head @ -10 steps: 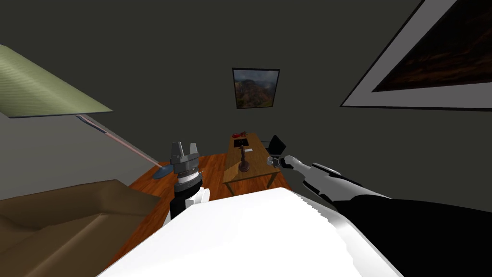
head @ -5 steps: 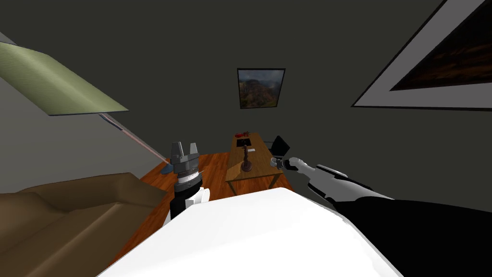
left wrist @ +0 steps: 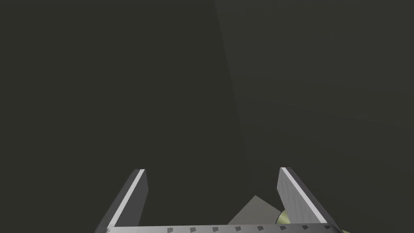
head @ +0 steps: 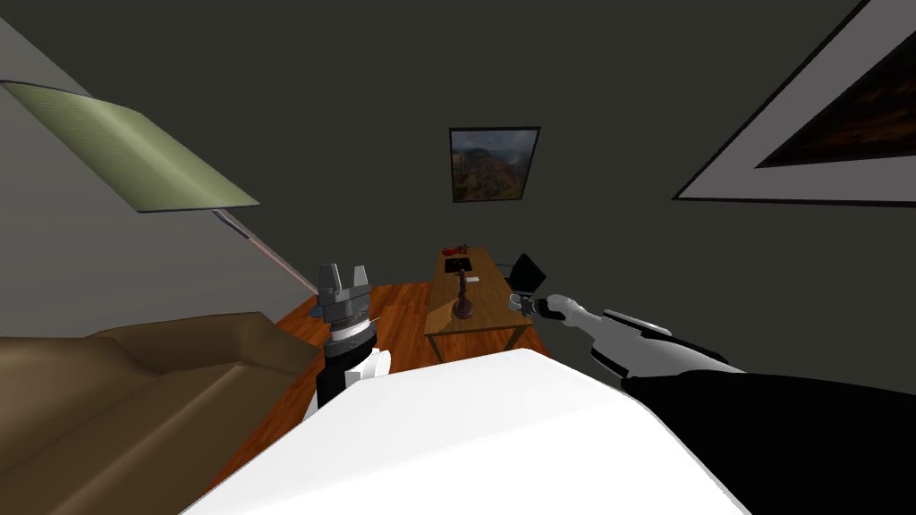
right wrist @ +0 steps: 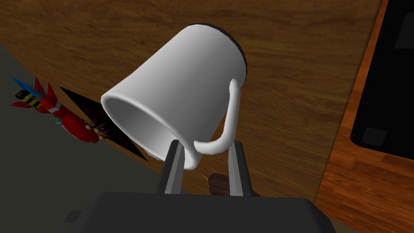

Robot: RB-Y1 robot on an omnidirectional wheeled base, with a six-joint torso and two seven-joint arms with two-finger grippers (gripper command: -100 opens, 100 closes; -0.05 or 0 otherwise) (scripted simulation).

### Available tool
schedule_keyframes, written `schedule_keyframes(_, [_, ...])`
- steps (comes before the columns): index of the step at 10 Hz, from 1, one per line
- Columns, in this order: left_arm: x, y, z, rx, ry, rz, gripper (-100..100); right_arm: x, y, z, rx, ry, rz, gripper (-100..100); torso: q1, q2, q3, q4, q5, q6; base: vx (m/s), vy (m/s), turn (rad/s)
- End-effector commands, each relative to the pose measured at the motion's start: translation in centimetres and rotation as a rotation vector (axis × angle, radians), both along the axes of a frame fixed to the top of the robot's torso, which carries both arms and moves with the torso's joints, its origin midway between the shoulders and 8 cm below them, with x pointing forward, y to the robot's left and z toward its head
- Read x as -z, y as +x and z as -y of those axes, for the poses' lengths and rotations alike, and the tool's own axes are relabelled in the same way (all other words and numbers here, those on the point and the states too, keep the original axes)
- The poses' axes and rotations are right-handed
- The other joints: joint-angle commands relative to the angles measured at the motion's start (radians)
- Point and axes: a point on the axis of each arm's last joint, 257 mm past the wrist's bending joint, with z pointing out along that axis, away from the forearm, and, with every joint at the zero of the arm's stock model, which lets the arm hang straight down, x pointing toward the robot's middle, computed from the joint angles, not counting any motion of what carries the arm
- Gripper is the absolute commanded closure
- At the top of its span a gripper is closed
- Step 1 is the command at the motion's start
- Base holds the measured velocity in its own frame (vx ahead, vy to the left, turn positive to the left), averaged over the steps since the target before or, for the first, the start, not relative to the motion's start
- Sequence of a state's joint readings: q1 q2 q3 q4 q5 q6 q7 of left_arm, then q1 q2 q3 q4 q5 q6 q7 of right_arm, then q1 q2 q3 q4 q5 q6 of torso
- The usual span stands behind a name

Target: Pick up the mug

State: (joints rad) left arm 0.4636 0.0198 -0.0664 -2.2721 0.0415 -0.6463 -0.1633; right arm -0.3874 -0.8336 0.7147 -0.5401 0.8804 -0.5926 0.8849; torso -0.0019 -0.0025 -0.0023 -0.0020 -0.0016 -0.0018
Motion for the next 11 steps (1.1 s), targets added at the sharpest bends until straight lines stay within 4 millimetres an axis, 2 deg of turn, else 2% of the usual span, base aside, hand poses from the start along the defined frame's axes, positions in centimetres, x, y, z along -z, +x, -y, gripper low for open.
schedule_keyframes(1, [0.0, 0.0, 0.0, 0.0, 0.0, 0.0, 0, 0.2, -2.1, 2.2, 0.003, -0.028, -0.015, 100, 0.0, 0.0, 0.0, 0.0, 0.0, 0.0, 0.0, 0.035, 0.211])
schedule_keyframes(3, [0.0, 0.0, 0.0, 0.0, 0.0, 0.0, 0, -0.3, -1.5, 2.0, 0.039, 0.01, 0.004, 100, 0.001, 0.0, 0.0, 0.0, 0.001, -0.001, 0.001, 0.02, 0.045])
schedule_keyframes(4, [0.0, 0.0, 0.0, 0.0, 0.0, 0.0, 0, -0.1, -3.8, 4.1, 0.032, -0.029, -0.018, 100, 0.0, 0.0, 0.0, 0.0, 0.001, 0.0, 0.003, 0.033, 0.177])
schedule_keyframes(6, [0.0, 0.0, 0.0, 0.0, 0.0, 0.0, 0, -0.5, -3.2, 3.9, 0.068, 0.008, 0.001, 100, 0.001, 0.001, 0.001, 0.001, 0.001, -0.001, -0.001, 0.02, 0.06])
schedule_keyframes(7, [0.0, 0.0, 0.0, 0.0, 0.0, 0.0, 0, -0.3, -5.6, 6.0, 0.059, -0.032, -0.024, 100, 0.001, 0.001, 0.001, 0.001, 0.001, -0.001, 0.001, 0.031, 0.172])
schedule_keyframes(9, [0.0, 0.0, 0.0, 0.0, 0.0, 0.0, 0, -0.8, -5.0, 5.8, 0.099, 0.007, -0.003, 100, 0.002, 0.001, 0.001, 0.001, 0.001, -0.002, 0.001, 0.019, 0.062])
schedule_keyframes(10, [0.0, 0.0, 0.0, 0.0, 0.0, 0.0, 0, -0.7, -7.3, 7.7, 0.092, -0.029, -0.029, 100, 0.001, 0.001, 0.001, 0.001, 0.001, -0.001, 0.007, 0.028, 0.195])
schedule_keyframes(11, [0.0, 0.0, 0.0, 0.0, 0.0, 0.0, 0, -0.9, -7.1, 7.7, 0.111, -0.014, -0.019, 100, 0.002, 0.001, 0.001, 0.001, 0.002, -0.002, 0.004, 0.024, 0.109])
